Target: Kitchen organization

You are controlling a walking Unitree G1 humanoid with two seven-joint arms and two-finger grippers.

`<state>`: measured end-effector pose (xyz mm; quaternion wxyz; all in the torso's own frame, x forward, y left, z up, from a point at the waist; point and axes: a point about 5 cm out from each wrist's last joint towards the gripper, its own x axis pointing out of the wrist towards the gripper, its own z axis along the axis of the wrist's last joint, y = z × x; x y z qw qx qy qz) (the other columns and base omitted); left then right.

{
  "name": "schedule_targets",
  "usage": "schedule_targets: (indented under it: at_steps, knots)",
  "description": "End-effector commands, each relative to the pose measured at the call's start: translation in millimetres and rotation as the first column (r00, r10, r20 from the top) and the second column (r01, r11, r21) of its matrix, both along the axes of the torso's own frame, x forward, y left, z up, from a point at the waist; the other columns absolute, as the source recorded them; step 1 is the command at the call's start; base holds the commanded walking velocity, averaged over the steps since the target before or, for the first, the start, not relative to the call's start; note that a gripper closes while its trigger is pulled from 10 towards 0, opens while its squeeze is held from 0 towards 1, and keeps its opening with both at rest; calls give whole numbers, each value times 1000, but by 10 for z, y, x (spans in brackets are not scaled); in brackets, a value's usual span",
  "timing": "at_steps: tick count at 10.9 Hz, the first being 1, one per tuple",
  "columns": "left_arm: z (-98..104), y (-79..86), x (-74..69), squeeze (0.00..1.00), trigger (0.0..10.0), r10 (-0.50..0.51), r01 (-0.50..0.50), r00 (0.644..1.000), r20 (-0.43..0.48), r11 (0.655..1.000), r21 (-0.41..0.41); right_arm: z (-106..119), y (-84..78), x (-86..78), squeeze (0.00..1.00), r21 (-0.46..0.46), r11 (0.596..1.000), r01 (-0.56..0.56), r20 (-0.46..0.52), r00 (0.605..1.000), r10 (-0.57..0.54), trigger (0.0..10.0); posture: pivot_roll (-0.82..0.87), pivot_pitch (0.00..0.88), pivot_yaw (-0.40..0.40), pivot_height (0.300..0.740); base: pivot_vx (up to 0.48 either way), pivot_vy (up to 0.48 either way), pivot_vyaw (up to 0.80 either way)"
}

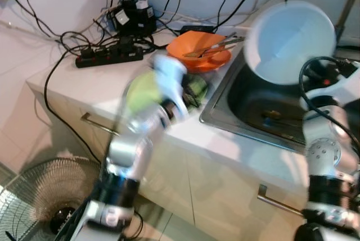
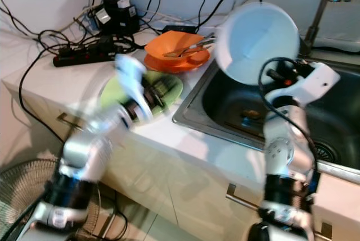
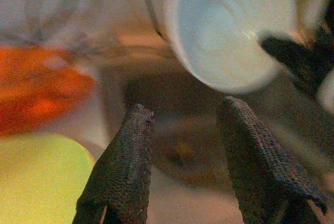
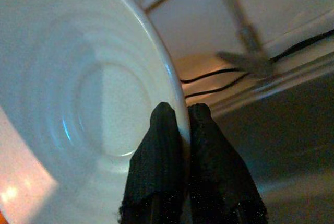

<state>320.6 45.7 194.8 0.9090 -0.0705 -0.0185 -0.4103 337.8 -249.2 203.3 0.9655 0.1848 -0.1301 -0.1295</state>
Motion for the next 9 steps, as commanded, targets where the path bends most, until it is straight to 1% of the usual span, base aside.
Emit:
schedule_targets:
  at_steps: [1, 2, 3, 4, 5, 7, 9]
  knots:
    - [-55, -17, -46, 0, 10000, -44, 44, 999, -10, 998, 53, 47, 55, 81, 0, -80, 997, 10, -16, 1000, -12, 10000, 38, 0, 133, 740, 0, 0, 0]
    - [-168, -52, -89, 0, 10000, -80, 84, 996, -45, 993, 88, -142, 35, 167, 0, -198, 979, 36, -146, 987, -65, 10000, 39, 0, 132, 740, 0, 0, 0]
    - [-201, -54, -99, 0, 10000, -84, 89, 995, -55, 991, 101, -196, 39, 191, 0, -256, 966, 37, -175, 981, -84, 10000, 39, 0, 132, 740, 0, 0, 0]
    - [-278, -35, -100, 0, 10000, -73, 84, 994, -80, 986, 143, -309, 59, 241, 0, -296, 955, 26, -239, 966, -101, 10000, 45, 0, 127, 740, 0, 0, 0]
    - [-323, -24, -118, 0, 10000, -79, 94, 992, -97, 982, 164, -400, 69, 285, 0, -313, 950, 19, -291, 950, -115, 10000, 48, 0, 124, 740, 0, 0, 0]
    - [-399, -29, -167, 0, 10000, -103, 129, 986, -133, 971, 203, -445, 96, 355, 0, -341, 940, 12, -321, 938, -129, 10000, 52, 0, 119, 740, 0, 0, 0]
    - [-488, -20, -203, 0, 10000, -113, 155, 977, -178, 959, 239, -436, 126, 402, 0, -368, 930, -8, -324, 938, -121, 10000, 53, 0, 117, 740, 0, 0, 0]
